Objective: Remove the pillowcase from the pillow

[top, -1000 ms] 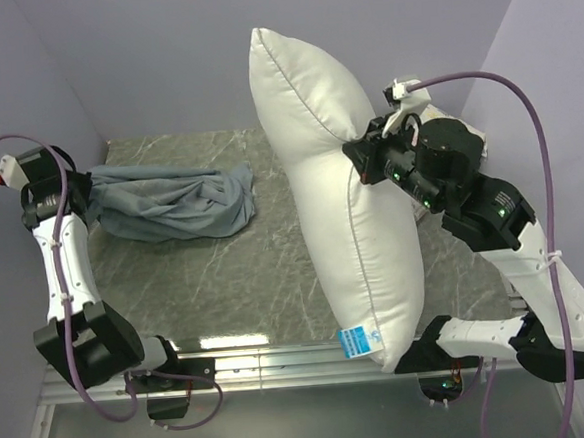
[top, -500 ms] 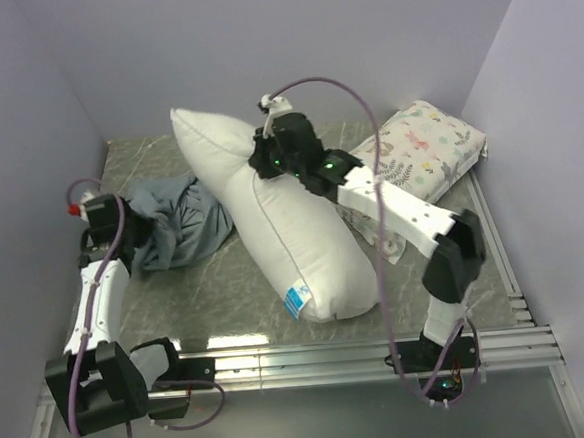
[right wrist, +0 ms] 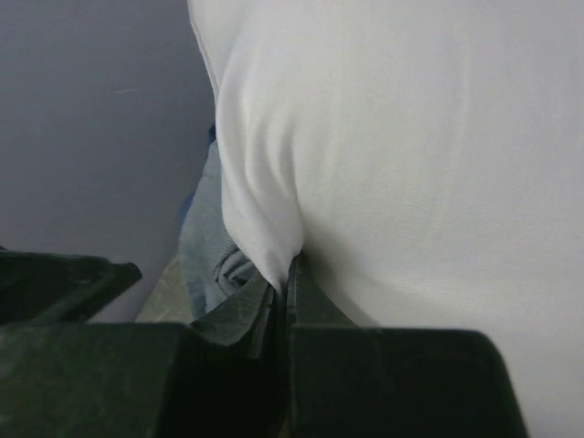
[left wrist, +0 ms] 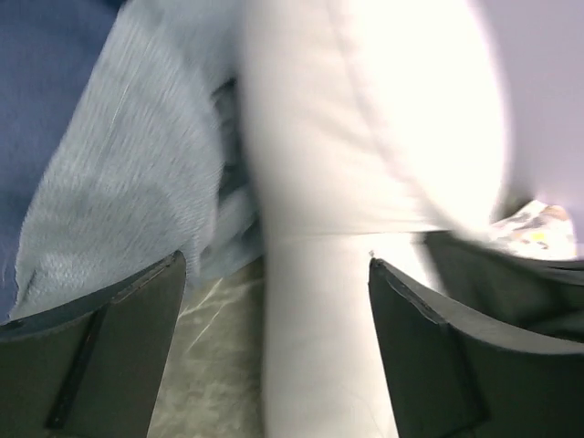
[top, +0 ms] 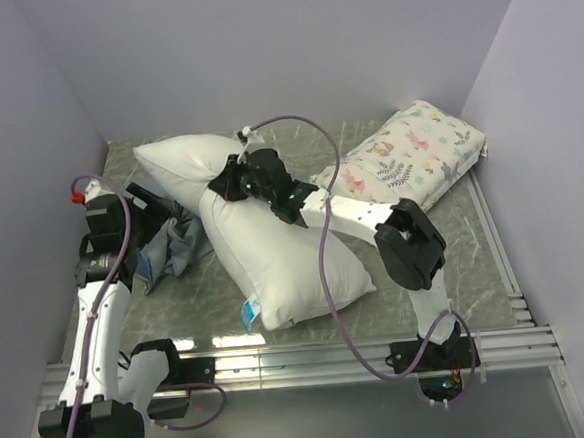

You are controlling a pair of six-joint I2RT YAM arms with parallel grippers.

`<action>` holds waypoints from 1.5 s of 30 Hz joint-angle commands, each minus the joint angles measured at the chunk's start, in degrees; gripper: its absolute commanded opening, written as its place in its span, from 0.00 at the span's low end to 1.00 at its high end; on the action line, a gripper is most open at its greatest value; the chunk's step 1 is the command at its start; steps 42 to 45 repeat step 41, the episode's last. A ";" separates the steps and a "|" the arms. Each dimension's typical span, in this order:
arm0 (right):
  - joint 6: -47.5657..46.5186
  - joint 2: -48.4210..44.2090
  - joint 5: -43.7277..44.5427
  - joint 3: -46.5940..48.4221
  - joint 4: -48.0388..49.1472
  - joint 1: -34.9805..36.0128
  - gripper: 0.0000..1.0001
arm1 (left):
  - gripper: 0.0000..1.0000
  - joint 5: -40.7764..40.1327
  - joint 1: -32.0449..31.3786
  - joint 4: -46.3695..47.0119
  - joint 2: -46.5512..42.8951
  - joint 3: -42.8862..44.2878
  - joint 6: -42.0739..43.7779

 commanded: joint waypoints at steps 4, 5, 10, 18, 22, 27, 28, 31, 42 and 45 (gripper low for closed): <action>1.63 2.83 -1.96 3.01 4.71 1.34 0.29 | 0.88 0.46 0.02 -2.32 -2.75 9.05 4.65; 0.49 2.04 -2.49 3.80 3.83 1.34 0.37 | 0.89 2.90 0.02 -1.97 -2.40 9.57 5.52; -4.16 -5.17 -5.30 11.36 -8.20 0.82 0.69 | 0.93 8.45 -0.07 0.14 -1.87 9.49 9.39; -5.14 -20.36 -4.80 6.81 -18.93 -2.17 0.82 | 0.96 11.01 -2.97 3.22 -7.84 8.08 11.07; -6.89 -35.91 4.00 -6.89 -21.14 -3.14 0.85 | 0.96 11.27 -4.29 2.87 -8.81 8.17 11.95; -9.80 -54.52 19.72 -24.53 -24.56 -3.23 0.94 | 0.96 10.48 -4.46 3.31 -10.57 6.85 12.74; -10.06 -56.92 20.96 -27.02 -25.00 -3.31 0.97 | 0.96 10.57 -4.55 3.22 -10.57 6.42 13.44; -10.33 -64.40 24.05 -34.41 -26.50 -3.40 0.99 | 0.95 11.53 -4.55 3.40 -11.53 4.93 14.58; -10.94 -69.43 23.88 -38.91 -29.75 -3.49 1.00 | 0.95 12.15 -4.55 5.86 -14.44 0.88 14.06; -10.94 -69.43 23.88 -38.91 -29.75 -3.49 1.00 | 0.95 12.15 -4.55 5.86 -14.44 0.88 14.06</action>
